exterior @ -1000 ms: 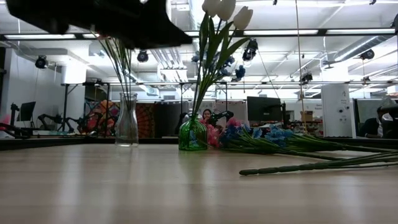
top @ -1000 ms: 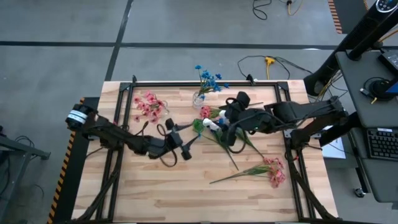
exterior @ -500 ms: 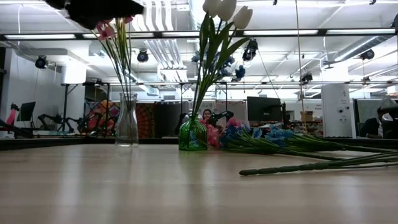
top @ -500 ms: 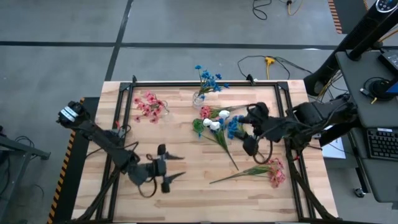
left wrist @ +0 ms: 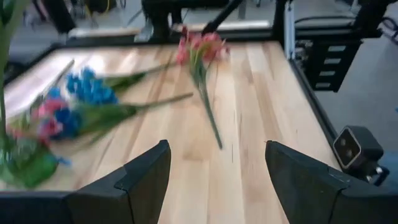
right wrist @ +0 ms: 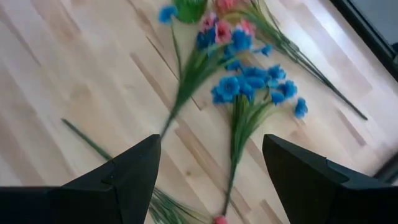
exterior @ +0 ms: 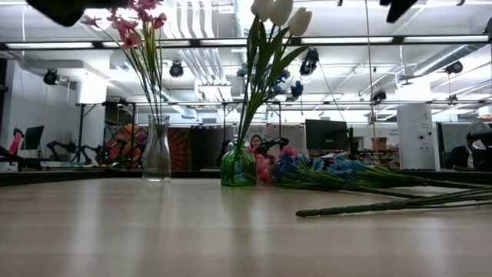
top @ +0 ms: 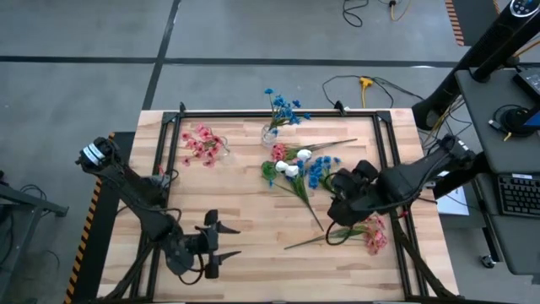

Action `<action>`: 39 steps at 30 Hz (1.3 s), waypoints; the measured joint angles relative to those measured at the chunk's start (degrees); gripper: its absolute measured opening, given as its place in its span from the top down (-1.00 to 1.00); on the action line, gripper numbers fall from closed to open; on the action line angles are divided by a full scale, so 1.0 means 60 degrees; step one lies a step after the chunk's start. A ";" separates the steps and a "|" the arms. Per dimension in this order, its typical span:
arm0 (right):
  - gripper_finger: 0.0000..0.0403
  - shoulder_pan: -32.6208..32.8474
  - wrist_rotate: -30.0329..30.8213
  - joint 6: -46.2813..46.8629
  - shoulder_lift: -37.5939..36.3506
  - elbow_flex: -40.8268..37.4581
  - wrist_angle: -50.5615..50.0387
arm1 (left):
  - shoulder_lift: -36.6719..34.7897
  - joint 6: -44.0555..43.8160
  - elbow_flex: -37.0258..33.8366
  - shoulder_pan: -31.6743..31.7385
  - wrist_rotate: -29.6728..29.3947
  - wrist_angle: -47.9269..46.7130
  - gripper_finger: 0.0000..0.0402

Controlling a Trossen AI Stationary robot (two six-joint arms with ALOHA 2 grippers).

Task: Sort flowers into vase by color
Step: Put the right blue flowers into the right transparent vase

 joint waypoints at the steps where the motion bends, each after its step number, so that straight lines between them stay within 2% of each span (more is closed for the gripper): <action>1: -0.36 0.0029 0.0031 0.0015 0.0061 -0.0119 0.0013 | 0.0000 -0.0410 0.0092 -0.0028 0.0024 -0.0410 -0.22; 5: -0.36 0.0032 0.0070 0.0200 0.0170 -0.0718 0.0027 | 0.0000 -0.2202 0.0253 -0.0066 0.0541 -0.1712 -0.22; 10: -0.36 -0.0068 0.0071 0.0684 0.0167 -0.1800 0.0131 | 0.0000 -0.3196 0.0142 -0.0081 0.1018 -0.1931 -0.22; 17: -0.36 -0.0742 -0.0021 0.0903 0.0163 -0.3639 0.1615 | 0.0000 -0.3284 0.0086 -0.0077 0.0898 -0.1896 -0.22; 20: -0.36 -0.1445 -0.0141 0.0349 0.0160 -0.4424 0.2392 | 0.0000 -0.3255 0.0082 -0.0073 0.0715 -0.1896 -0.22; 29: -0.36 -0.3566 -0.1508 -0.1659 0.0163 -0.6680 0.4972 | 0.0000 -0.2777 0.0082 -0.0073 0.0164 -0.1896 -0.22; 39: -0.36 -0.3872 -0.2074 -0.2208 0.0167 -0.7647 0.6621 | 0.0000 -0.2705 0.0075 -0.0066 -0.0267 -0.1881 -0.22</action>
